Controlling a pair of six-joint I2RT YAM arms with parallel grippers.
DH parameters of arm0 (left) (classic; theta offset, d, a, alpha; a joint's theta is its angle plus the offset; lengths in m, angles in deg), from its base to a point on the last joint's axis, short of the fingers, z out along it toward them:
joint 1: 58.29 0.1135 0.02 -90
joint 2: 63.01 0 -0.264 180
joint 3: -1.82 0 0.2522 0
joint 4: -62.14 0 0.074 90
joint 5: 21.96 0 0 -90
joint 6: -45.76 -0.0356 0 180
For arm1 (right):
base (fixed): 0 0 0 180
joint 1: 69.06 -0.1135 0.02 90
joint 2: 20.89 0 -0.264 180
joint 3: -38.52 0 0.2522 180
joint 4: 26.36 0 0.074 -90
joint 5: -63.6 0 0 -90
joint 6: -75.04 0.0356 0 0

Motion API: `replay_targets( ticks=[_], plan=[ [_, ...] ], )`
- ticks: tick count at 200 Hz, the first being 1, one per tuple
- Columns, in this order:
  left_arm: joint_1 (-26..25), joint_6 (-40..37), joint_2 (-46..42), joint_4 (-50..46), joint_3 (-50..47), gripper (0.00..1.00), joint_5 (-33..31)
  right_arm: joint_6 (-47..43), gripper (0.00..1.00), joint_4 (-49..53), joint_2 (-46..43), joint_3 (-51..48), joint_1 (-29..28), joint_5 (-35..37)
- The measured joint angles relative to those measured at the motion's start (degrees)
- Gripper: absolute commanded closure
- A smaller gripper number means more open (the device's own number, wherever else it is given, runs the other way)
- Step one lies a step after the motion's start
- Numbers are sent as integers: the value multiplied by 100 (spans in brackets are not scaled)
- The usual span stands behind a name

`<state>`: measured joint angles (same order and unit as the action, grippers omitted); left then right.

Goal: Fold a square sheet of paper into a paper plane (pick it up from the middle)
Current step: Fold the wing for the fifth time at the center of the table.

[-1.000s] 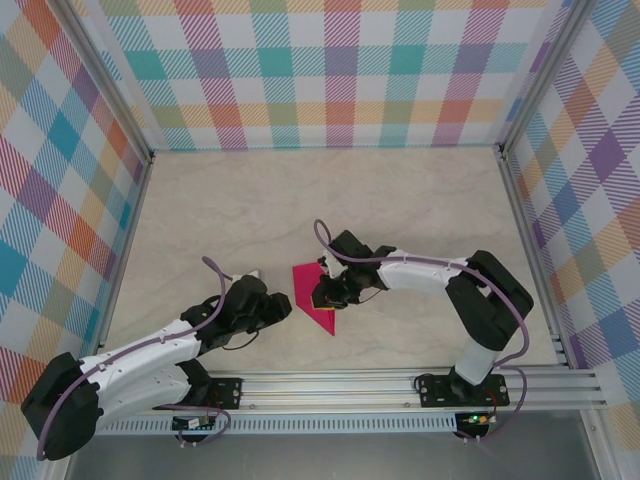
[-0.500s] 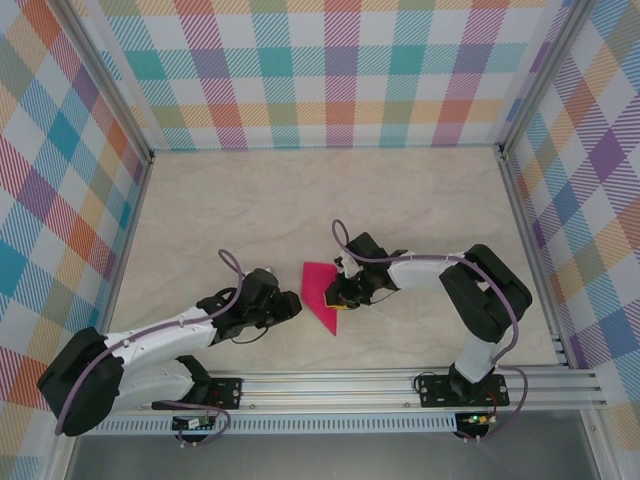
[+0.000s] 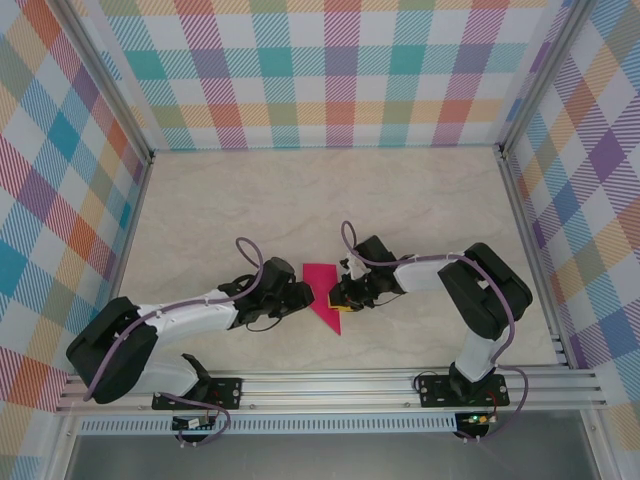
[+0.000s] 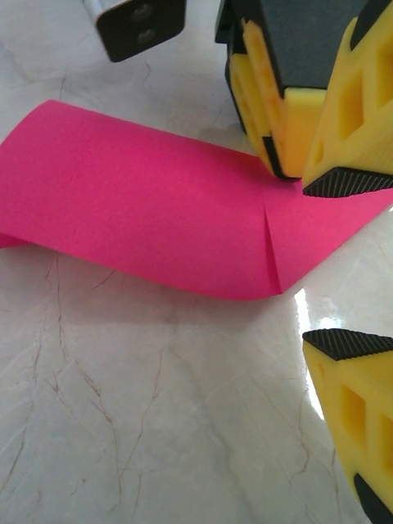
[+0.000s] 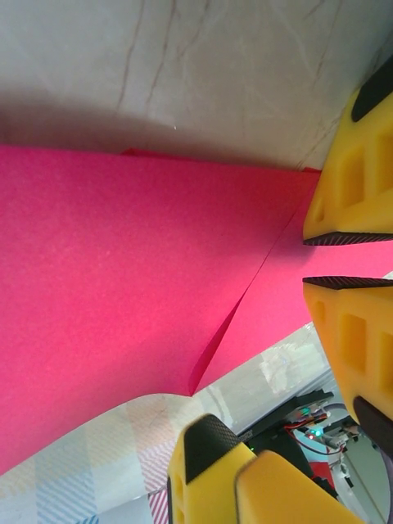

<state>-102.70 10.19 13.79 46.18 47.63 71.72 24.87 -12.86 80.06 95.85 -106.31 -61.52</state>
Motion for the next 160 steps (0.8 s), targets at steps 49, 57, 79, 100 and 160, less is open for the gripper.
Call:
replay_targets(
  ticks=[49,57,79,100,160],
  plan=[
    [11,197,219,350,9,52,-26,170,79,-404,7,-201,131,-249],
    [11,214,348,439,9,52,0,179,79,-422,15,-203,140,-275],
    [17,254,662,691,9,53,136,264,79,-498,28,-234,166,-350],
    [39,282,726,743,17,54,184,321,79,-535,55,-234,195,-420],
    [48,264,977,1316,70,61,505,323,79,-555,63,-234,212,-483]
  ],
)
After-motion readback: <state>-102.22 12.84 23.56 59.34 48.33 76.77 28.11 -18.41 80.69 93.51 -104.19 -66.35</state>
